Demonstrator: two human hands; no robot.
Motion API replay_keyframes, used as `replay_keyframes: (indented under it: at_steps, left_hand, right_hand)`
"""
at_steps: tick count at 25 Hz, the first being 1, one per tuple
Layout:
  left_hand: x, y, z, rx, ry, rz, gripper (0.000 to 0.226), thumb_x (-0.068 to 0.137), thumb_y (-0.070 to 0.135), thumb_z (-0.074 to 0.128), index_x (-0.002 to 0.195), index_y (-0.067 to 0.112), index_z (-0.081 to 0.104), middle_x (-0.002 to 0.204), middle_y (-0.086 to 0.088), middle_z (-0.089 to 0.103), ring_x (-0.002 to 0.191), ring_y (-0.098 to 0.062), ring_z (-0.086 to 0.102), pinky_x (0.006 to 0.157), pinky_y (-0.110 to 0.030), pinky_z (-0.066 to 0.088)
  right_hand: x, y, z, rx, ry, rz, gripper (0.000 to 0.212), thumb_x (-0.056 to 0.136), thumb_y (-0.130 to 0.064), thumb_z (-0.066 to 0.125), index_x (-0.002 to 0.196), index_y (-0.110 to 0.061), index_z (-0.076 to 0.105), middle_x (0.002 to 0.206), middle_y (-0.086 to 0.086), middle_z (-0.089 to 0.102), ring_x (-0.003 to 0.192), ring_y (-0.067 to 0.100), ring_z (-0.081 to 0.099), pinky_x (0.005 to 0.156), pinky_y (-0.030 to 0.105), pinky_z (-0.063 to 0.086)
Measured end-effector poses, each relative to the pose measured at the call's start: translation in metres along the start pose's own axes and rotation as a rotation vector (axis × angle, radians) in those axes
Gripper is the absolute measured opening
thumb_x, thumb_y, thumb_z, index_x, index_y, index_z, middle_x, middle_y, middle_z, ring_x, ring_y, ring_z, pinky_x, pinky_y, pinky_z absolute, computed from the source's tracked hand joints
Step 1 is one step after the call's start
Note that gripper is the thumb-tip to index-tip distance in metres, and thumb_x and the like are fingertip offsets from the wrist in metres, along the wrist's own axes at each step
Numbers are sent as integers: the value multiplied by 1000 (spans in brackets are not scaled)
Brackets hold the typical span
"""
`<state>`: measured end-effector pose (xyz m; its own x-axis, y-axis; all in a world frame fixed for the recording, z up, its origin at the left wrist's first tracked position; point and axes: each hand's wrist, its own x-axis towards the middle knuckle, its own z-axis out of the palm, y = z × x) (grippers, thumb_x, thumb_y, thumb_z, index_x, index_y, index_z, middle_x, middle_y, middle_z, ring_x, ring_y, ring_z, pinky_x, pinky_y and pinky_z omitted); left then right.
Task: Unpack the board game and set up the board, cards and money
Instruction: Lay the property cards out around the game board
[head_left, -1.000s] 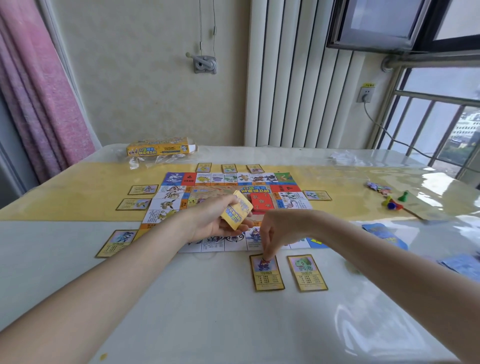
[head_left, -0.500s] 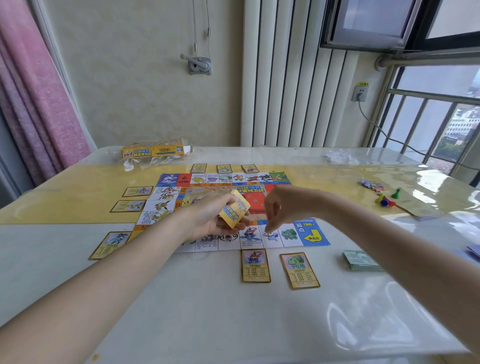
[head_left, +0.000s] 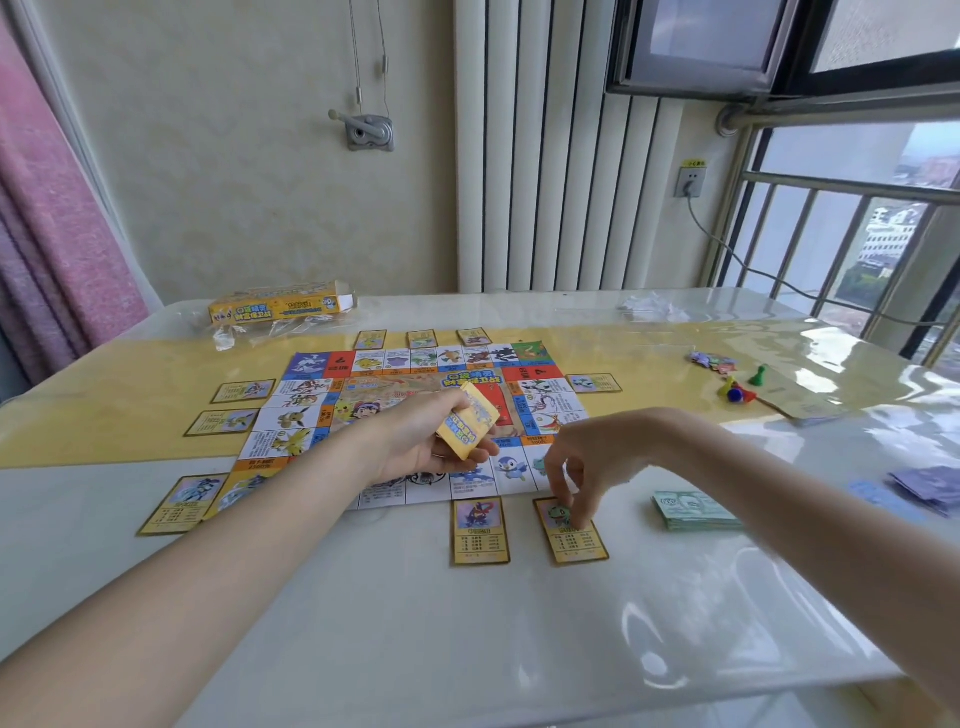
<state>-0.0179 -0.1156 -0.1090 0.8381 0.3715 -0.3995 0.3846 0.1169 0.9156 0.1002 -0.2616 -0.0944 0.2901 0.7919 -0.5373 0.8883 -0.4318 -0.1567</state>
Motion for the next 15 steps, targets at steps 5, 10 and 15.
replay_keyframes:
  at_steps: [5, 10, 15]
  left_hand:
    - [1, -4, -5, -80, -74, 12, 32, 97, 16, 33, 102, 1, 61, 87, -15, 72, 73, -20, 70, 67, -28, 57]
    - [3, -6, -13, -179, -139, 86, 18, 95, 7, 46, 105, 2, 59, 93, -18, 72, 80, -23, 72, 75, -33, 57]
    - [9, -3, -21, -127, 13, 156, 8, 91, 6, 54, 97, 6, 60, 78, -10, 73, 68, -18, 71, 67, -31, 58]
  right_hand:
    - [-3, 3, -8, 24, 12, 24, 20, 75, -28, 74, 69, -28, 55, 63, -9, 46, 57, 10, 41, 53, 21, 36]
    - [10, 0, -29, 518, 510, -39, 17, 85, -24, 64, 73, -14, 56, 63, 1, 56, 44, 8, 46, 48, 18, 41]
    - [31, -10, -28, 804, 558, -102, 9, 80, -10, 68, 76, -5, 61, 65, 5, 61, 50, 9, 52, 45, 16, 42]
